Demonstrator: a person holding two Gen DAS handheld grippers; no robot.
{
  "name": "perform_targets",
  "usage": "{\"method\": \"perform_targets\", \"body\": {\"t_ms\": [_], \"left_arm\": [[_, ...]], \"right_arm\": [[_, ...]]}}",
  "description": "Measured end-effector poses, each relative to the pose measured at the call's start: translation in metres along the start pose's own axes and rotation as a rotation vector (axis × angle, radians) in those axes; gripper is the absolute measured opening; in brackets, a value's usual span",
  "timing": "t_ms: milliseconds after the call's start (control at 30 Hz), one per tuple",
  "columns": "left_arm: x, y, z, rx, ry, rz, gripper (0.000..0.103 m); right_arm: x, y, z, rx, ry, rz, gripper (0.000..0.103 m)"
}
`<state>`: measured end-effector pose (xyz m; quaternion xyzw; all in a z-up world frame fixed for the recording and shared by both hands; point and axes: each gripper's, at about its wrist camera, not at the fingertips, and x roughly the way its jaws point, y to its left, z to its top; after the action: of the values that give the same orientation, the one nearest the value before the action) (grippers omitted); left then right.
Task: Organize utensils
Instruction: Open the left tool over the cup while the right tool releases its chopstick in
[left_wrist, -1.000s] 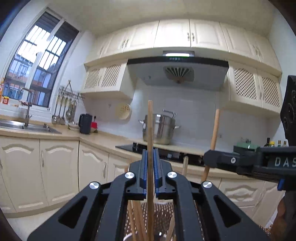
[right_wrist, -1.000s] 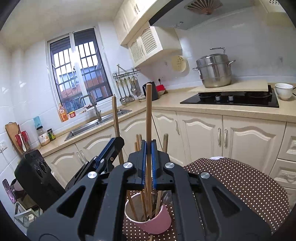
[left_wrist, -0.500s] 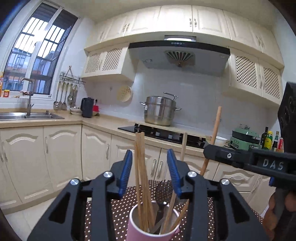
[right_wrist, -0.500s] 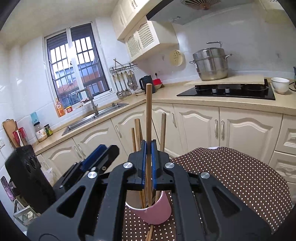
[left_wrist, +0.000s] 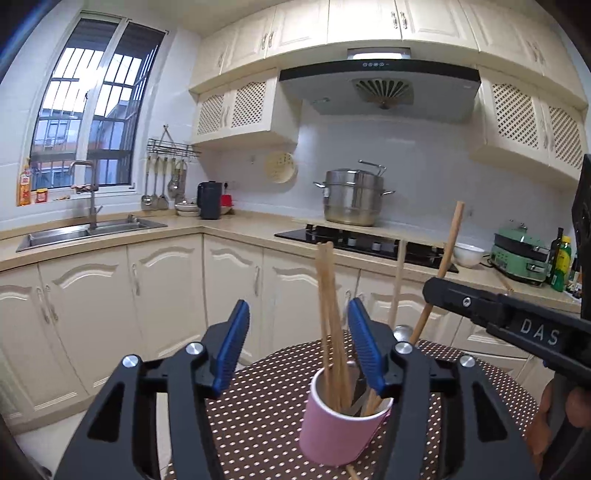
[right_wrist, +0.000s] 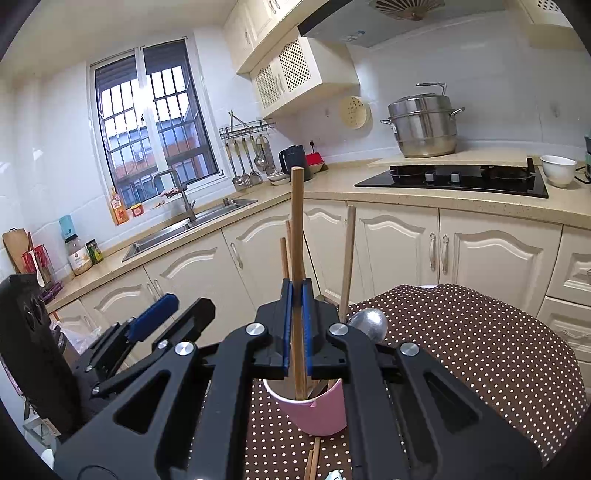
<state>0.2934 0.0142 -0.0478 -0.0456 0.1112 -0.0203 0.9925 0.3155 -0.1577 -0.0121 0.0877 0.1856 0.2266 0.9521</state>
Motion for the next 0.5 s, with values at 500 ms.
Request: {"method": "perform_targets", "body": {"t_ms": [500], "left_arm": [[-0.031,0.012,0.007,0.039,0.022,0.073,0.066]], "right_arm": [[0.006,0.002,-0.015,0.038,0.056,-0.014,0.007]]}}
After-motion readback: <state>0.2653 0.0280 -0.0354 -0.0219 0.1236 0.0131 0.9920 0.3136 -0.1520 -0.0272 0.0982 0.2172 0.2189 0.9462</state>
